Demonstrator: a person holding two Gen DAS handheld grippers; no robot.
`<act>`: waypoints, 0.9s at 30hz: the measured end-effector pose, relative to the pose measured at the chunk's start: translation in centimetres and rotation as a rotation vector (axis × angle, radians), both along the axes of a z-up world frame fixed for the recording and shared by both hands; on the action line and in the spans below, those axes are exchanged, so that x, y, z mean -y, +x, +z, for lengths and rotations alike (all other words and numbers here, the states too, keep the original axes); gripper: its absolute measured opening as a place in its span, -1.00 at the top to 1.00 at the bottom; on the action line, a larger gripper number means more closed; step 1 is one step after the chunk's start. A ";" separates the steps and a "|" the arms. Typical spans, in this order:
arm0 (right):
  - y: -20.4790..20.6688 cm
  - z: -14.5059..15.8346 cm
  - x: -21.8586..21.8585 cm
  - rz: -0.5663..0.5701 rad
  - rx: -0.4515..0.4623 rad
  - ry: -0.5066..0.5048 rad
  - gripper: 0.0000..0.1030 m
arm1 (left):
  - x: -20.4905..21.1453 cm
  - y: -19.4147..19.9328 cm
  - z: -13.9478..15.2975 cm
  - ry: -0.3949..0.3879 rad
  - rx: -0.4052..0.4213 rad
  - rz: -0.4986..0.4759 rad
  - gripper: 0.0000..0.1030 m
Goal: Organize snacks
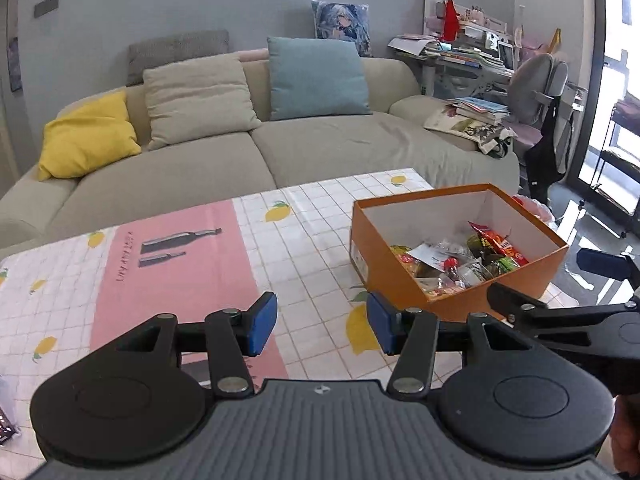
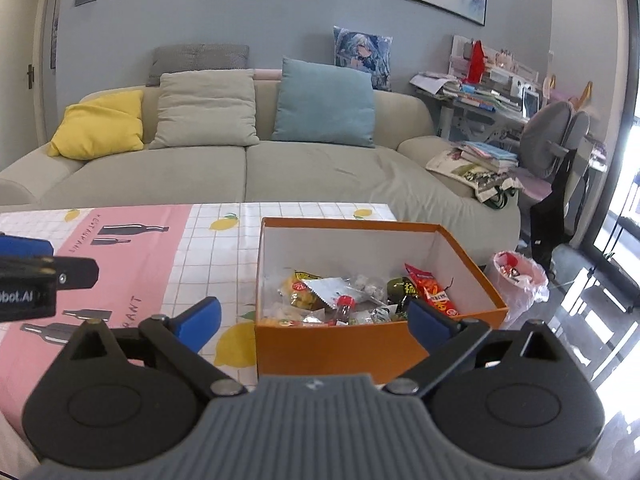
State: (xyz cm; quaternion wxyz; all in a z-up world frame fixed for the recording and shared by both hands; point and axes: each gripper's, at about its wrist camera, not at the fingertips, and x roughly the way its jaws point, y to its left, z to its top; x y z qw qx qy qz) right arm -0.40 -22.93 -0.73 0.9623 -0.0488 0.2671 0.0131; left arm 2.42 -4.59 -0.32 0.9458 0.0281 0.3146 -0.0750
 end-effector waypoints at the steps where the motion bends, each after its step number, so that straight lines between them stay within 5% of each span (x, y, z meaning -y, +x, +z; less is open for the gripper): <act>1: 0.1 -0.2 -0.1 -0.002 0.000 -0.004 -0.90 | 0.0 0.1 -0.3 -0.003 -0.008 -0.007 -0.18; 27: 1.1 -1.6 0.5 -0.047 -0.078 0.014 -0.93 | 0.2 0.3 -1.4 -0.015 -0.087 -0.017 -0.18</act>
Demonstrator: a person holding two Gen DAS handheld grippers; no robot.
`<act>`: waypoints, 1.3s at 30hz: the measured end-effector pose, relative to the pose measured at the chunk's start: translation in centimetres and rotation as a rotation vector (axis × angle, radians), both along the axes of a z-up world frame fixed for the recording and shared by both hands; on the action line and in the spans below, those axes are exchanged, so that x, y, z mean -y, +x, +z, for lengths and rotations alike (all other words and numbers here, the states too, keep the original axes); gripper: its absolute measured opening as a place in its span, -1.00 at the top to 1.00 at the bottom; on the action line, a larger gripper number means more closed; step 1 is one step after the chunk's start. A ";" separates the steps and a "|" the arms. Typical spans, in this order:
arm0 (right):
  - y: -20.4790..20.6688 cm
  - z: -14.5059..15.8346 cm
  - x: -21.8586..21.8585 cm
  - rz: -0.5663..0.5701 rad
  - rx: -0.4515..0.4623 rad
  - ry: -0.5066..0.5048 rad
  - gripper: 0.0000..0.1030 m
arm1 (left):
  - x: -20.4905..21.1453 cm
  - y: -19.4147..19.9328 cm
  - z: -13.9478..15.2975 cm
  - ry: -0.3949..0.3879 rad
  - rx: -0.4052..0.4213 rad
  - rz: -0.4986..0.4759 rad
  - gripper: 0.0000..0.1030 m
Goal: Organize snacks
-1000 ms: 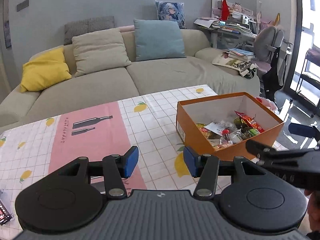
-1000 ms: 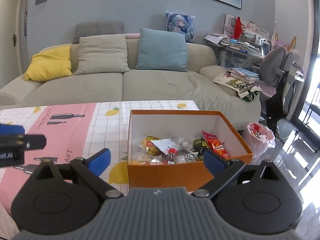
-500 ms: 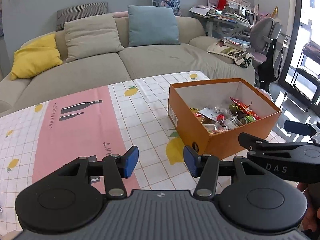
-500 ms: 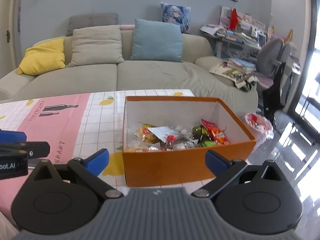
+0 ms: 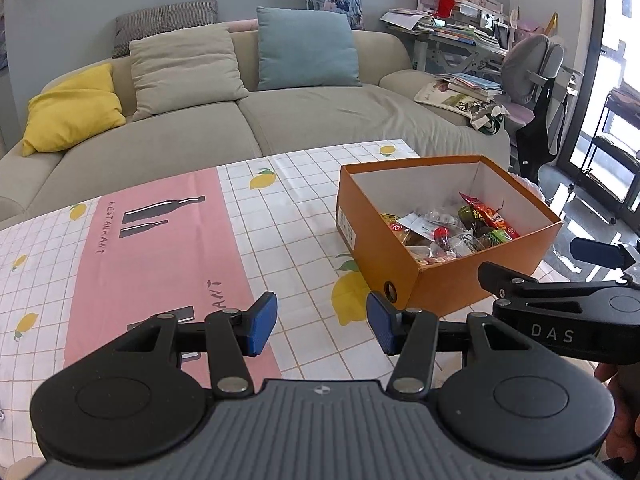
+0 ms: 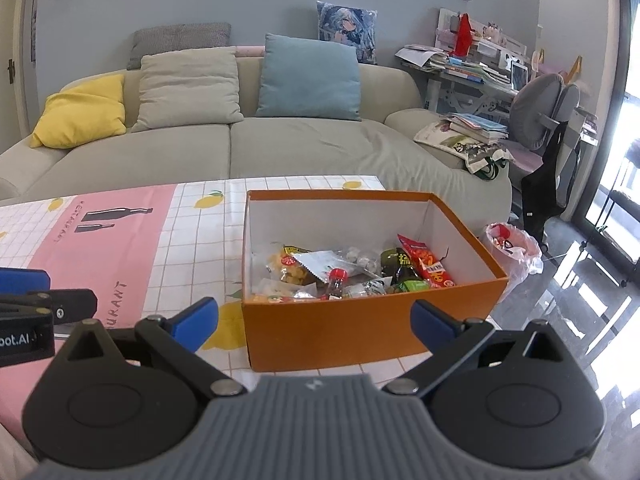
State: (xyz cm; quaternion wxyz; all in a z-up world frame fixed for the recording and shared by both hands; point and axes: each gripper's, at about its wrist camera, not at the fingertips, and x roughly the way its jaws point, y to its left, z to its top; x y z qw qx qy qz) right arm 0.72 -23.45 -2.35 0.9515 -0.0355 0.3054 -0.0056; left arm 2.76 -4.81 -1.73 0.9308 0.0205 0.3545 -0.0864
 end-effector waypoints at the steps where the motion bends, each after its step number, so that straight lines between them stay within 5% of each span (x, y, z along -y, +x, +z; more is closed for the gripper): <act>1: 0.0 0.0 0.0 0.000 0.000 -0.001 -0.93 | 0.0 0.0 0.0 -0.001 0.001 0.001 -0.18; 39: -0.9 0.8 -0.6 0.031 0.005 0.000 -0.93 | -0.8 -0.7 0.1 -0.004 -0.025 0.037 -0.18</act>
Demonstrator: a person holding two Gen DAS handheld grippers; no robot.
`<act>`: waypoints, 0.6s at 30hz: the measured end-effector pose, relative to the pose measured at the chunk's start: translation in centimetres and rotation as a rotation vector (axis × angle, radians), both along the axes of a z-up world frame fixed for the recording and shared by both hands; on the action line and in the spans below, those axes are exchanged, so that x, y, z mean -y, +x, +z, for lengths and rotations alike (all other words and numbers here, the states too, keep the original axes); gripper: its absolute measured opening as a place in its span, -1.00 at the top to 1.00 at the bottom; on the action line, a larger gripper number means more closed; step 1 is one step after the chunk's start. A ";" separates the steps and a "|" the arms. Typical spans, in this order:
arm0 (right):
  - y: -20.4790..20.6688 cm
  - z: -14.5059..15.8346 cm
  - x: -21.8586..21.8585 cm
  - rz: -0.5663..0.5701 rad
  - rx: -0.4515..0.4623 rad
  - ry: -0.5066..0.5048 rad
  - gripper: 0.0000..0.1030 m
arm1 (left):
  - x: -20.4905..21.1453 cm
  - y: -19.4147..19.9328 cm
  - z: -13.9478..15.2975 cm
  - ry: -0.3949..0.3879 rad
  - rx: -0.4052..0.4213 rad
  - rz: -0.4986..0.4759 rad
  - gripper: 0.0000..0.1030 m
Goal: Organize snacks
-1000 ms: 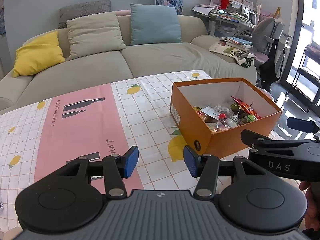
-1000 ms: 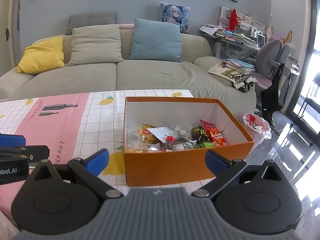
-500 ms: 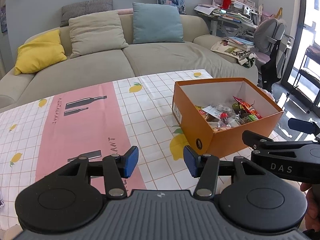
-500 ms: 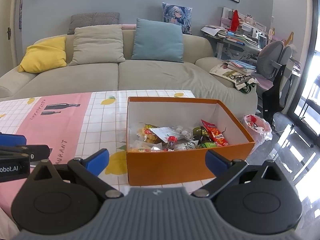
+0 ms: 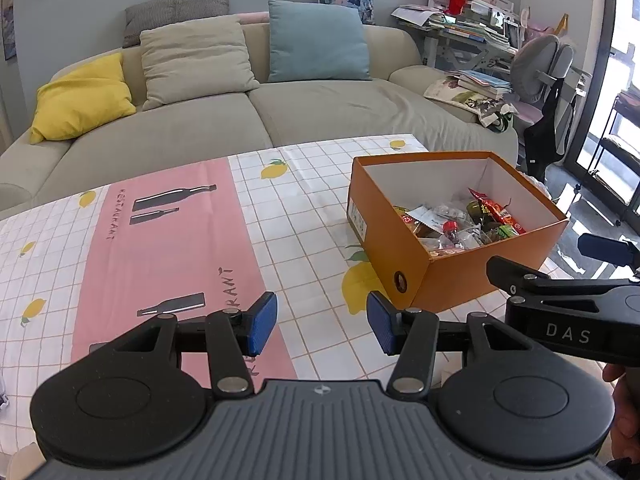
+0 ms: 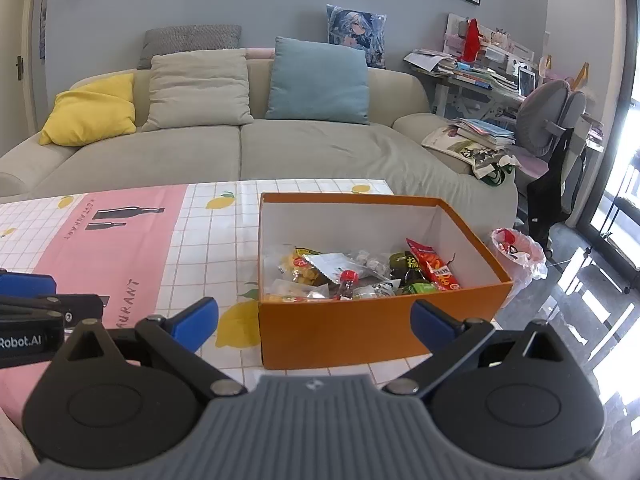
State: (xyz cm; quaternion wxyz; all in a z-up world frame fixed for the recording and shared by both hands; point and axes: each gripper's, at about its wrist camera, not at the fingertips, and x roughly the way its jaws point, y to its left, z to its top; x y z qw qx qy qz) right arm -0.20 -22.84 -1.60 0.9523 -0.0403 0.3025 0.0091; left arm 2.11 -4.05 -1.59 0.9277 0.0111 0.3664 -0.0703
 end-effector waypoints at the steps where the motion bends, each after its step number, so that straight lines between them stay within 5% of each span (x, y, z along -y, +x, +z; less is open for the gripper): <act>1: -0.1 0.0 0.0 0.002 0.002 0.000 -0.93 | 0.0 0.0 0.0 -0.001 0.000 0.001 -0.18; 18: -0.3 -0.1 0.0 0.010 -0.004 0.003 -0.93 | 0.0 -0.2 0.1 -0.014 -0.008 0.011 -0.18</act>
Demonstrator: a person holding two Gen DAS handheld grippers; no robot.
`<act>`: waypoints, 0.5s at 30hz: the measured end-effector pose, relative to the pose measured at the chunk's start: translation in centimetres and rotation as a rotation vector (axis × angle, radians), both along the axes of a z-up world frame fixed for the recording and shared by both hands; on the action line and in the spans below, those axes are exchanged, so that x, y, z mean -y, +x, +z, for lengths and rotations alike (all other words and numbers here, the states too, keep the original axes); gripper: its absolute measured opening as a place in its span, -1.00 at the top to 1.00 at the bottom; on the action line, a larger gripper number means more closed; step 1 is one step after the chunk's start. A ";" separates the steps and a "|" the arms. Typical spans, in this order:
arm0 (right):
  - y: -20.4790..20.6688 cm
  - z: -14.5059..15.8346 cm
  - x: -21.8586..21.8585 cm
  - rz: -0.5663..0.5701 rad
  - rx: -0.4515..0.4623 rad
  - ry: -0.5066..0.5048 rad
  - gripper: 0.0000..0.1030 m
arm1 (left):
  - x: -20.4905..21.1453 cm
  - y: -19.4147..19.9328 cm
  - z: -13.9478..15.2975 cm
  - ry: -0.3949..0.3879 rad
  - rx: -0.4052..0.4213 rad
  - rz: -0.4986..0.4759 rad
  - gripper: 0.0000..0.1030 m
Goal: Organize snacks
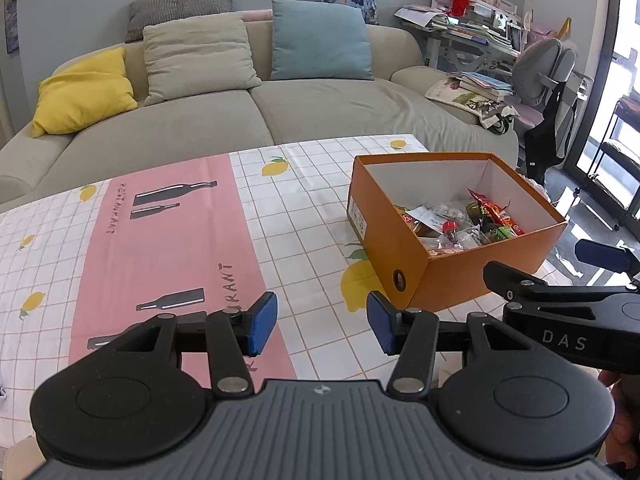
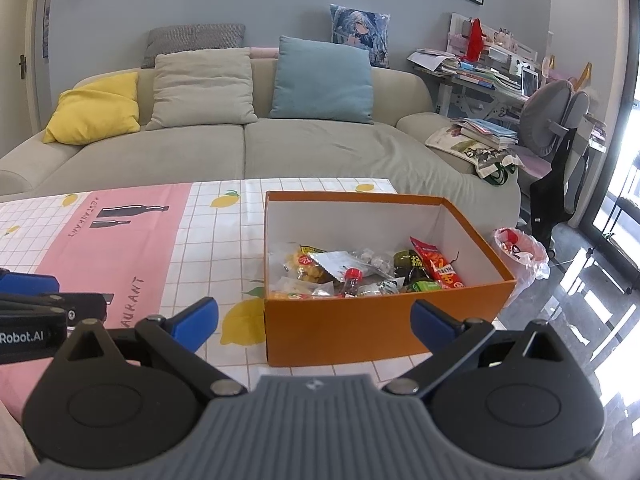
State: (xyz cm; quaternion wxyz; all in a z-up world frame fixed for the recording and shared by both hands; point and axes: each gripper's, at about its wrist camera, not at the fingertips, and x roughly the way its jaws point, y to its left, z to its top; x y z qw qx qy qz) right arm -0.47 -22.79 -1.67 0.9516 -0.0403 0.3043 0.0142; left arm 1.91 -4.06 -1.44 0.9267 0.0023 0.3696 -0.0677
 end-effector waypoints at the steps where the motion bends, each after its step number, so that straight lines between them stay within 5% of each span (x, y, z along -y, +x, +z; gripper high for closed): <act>1: 0.0 0.0 0.0 0.000 0.000 0.001 -0.94 | 0.0 0.0 0.0 0.001 0.000 0.001 -0.18; 15: 0.0 -0.1 0.0 0.006 -0.004 -0.001 -0.93 | -0.2 0.1 0.3 -0.003 0.002 0.005 -0.19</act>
